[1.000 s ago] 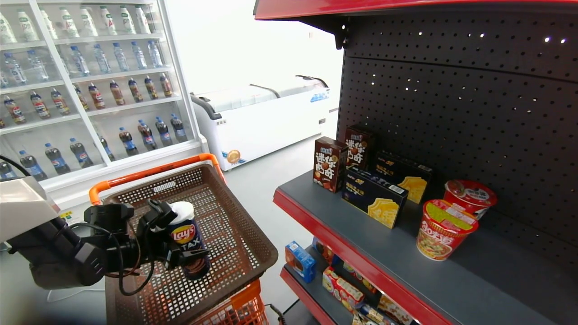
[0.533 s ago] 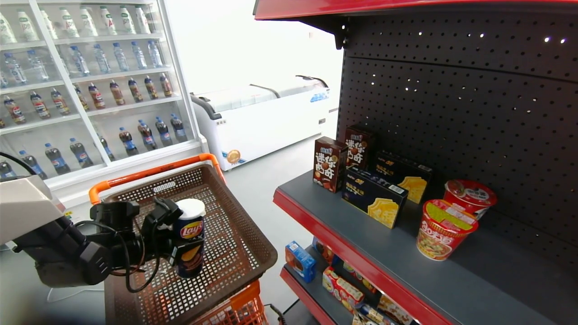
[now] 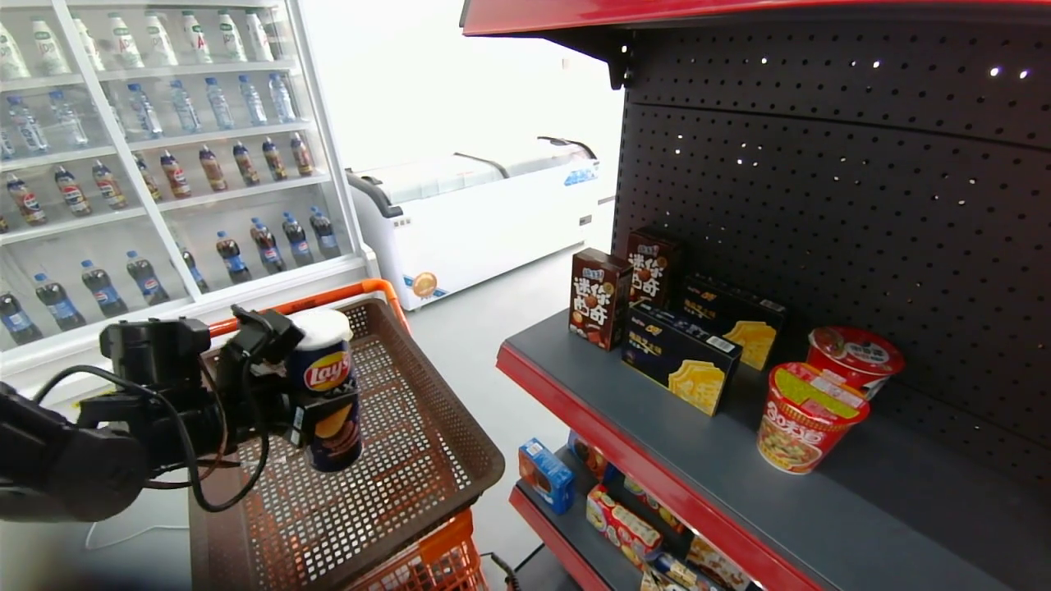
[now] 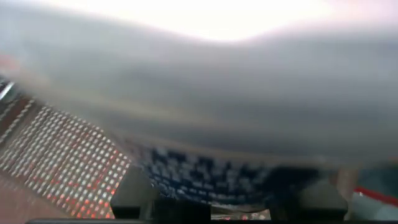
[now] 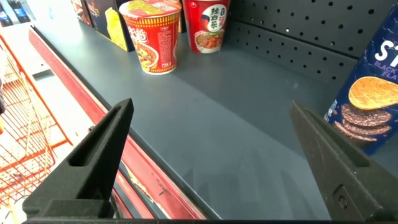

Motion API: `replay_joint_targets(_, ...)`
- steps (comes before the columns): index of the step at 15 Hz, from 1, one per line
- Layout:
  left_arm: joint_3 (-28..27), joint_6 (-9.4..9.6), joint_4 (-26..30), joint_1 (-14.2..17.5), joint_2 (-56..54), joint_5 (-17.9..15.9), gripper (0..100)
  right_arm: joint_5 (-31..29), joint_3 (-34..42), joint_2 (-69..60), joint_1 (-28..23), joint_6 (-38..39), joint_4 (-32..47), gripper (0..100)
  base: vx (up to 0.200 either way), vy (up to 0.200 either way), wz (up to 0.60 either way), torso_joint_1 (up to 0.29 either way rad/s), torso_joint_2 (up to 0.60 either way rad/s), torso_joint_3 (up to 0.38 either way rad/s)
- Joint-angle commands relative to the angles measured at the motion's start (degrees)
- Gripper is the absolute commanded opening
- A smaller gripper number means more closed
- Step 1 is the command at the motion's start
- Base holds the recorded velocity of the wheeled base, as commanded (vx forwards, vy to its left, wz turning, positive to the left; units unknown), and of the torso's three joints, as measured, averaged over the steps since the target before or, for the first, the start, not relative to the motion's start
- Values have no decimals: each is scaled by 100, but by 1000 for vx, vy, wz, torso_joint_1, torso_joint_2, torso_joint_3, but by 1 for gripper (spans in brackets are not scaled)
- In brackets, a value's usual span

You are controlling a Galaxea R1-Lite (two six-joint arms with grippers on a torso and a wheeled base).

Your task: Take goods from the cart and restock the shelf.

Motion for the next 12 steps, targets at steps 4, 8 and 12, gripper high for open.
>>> replay_joint_targets(4, 27, -886, 3535, -281, -4143, 1618, 0, 1, 0, 0, 0, -1, 0, 100, 0, 0, 0, 0, 0, 0)
replay_joint_targets(8, 589, -1229, 4590, -184, -6498, 1645, 0, 1, 0, 0, 0, -1, 0, 100, 0, 0, 0, 0, 0, 0)
replay_joint_targets(12, 2189, -1352, 4634, -272, -9408, 1610, 0, 1, 0, 0, 0, -1, 0, 100, 0, 0, 0, 0, 0, 0)
